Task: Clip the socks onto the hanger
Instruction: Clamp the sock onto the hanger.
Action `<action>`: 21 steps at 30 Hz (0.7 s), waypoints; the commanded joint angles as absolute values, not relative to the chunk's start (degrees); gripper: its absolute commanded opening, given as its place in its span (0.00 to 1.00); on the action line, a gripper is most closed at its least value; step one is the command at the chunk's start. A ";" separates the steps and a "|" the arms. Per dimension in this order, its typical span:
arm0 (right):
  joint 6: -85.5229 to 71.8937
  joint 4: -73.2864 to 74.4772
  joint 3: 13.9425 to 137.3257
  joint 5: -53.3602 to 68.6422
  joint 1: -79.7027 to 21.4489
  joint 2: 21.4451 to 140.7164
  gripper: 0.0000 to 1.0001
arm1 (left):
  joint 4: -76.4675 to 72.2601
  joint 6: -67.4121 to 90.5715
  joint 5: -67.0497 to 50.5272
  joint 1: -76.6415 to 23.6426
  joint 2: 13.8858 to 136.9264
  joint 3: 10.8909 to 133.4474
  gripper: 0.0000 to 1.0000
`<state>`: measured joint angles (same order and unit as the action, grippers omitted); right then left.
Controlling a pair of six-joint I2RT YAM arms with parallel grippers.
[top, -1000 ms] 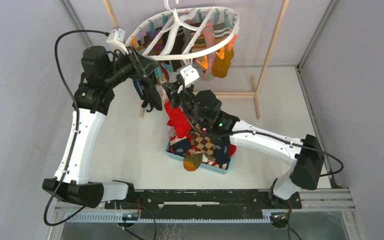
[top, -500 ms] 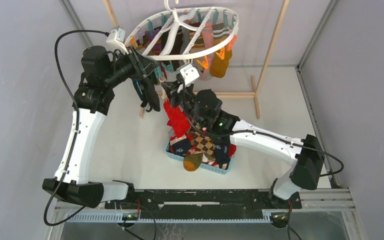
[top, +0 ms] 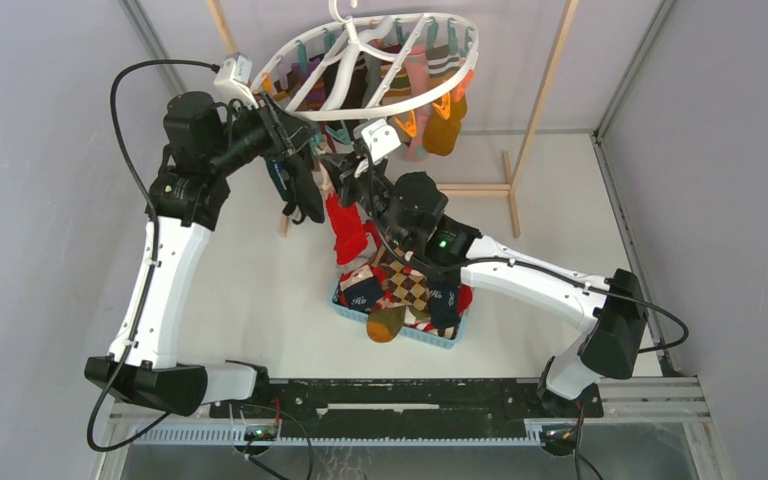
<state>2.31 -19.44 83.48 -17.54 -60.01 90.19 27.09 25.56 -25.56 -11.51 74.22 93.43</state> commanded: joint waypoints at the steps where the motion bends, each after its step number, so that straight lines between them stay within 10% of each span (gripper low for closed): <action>1: 3.00 -20.34 86.58 -16.92 -59.55 90.89 0.00 | 24.35 25.94 -24.86 -11.96 73.75 92.55 0.00; 21: 0.88 -18.87 87.95 -13.98 -57.96 90.78 0.00 | 24.26 25.43 -23.87 -11.95 72.80 91.95 0.24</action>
